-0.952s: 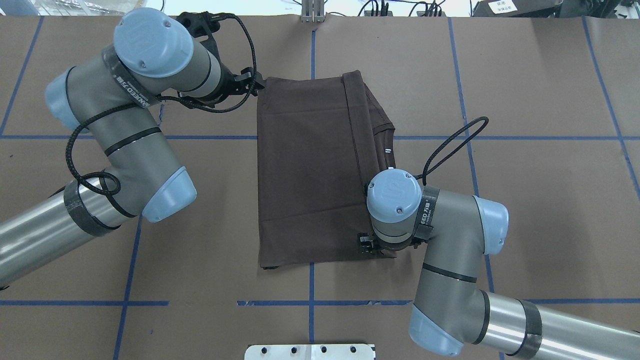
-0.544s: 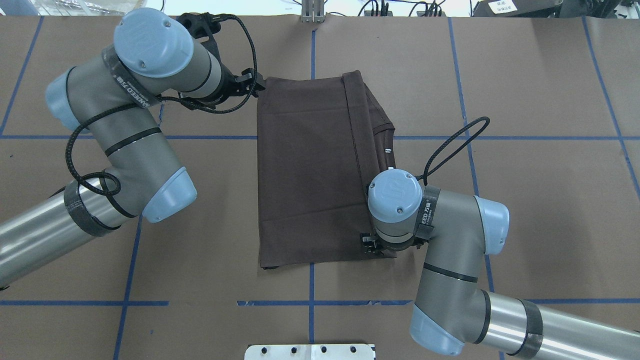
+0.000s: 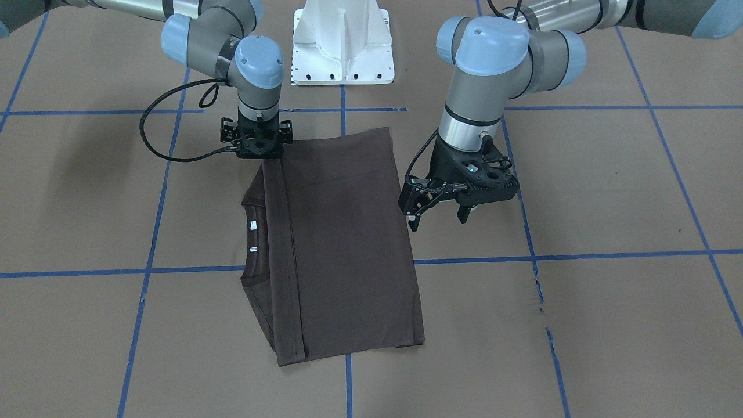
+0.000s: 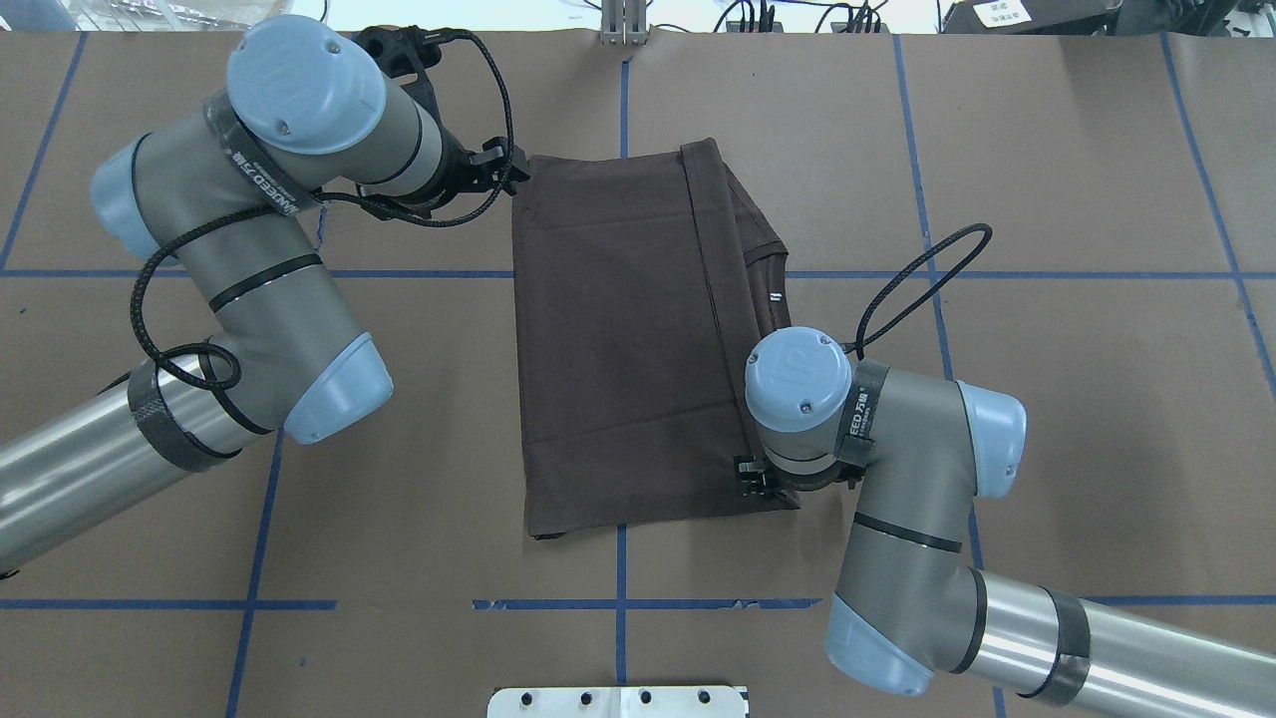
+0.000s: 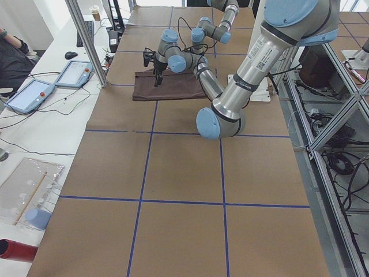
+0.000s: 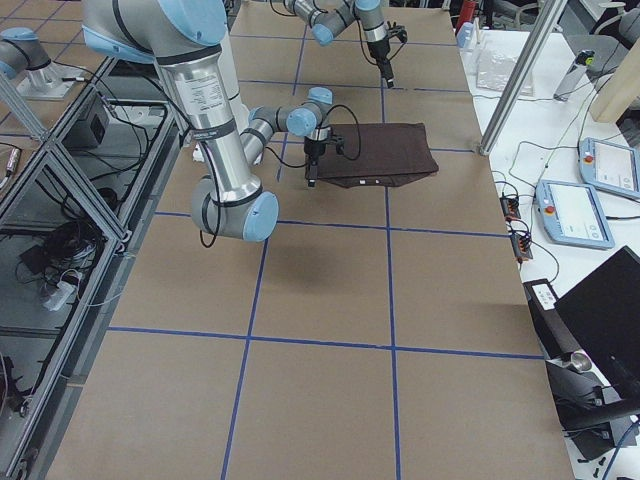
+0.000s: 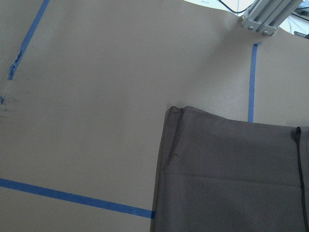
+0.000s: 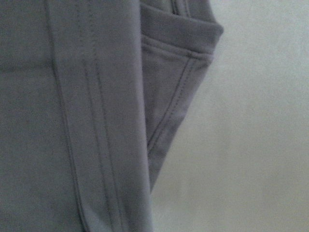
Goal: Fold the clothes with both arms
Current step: 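Grasp the side edge with the right gripper and fold it inward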
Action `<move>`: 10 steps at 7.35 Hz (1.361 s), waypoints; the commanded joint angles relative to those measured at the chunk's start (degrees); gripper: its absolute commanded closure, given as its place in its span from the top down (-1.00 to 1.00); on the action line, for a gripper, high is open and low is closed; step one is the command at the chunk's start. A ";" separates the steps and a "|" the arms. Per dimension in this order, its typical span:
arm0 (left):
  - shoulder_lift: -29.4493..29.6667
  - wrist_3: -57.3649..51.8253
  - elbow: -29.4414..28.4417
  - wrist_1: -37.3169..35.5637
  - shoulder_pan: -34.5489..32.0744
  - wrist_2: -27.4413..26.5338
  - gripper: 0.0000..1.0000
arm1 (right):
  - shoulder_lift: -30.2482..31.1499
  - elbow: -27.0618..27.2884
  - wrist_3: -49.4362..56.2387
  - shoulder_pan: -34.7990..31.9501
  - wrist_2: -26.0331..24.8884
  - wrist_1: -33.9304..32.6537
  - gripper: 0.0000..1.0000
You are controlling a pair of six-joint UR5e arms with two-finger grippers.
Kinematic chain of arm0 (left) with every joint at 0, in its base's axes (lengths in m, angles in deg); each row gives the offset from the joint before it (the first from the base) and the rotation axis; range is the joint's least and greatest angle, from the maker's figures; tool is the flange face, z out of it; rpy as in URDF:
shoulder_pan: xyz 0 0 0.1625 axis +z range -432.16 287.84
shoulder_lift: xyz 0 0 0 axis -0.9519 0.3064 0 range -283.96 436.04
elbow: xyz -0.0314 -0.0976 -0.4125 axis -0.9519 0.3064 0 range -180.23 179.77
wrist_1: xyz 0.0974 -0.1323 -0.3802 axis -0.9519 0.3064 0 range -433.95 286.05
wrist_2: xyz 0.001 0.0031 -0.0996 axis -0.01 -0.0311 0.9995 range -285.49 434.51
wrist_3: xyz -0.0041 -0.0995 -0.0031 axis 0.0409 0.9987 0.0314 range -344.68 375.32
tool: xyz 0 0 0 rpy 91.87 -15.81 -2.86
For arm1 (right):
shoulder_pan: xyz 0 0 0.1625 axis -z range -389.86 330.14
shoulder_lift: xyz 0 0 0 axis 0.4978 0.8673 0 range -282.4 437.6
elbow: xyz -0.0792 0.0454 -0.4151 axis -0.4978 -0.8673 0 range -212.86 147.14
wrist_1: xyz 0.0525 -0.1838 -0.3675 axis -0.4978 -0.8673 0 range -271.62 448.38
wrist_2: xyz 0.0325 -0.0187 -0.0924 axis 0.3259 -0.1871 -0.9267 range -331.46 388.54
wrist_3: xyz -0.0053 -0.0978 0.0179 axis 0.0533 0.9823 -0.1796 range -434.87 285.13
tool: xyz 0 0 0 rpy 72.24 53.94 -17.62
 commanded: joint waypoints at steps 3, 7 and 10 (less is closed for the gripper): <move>0.13 0.09 0.00 0.10 0.26 0.20 1.00 | 1.48 0.13 3.34 -2.03 -0.31 -0.53 1.00; 0.13 0.18 0.00 0.10 0.35 0.20 1.00 | 7.80 3.80 6.51 -4.05 -0.58 -0.01 1.00; 0.04 0.00 0.79 0.01 0.35 0.55 1.00 | 1.53 5.42 7.73 -7.48 0.22 0.43 1.00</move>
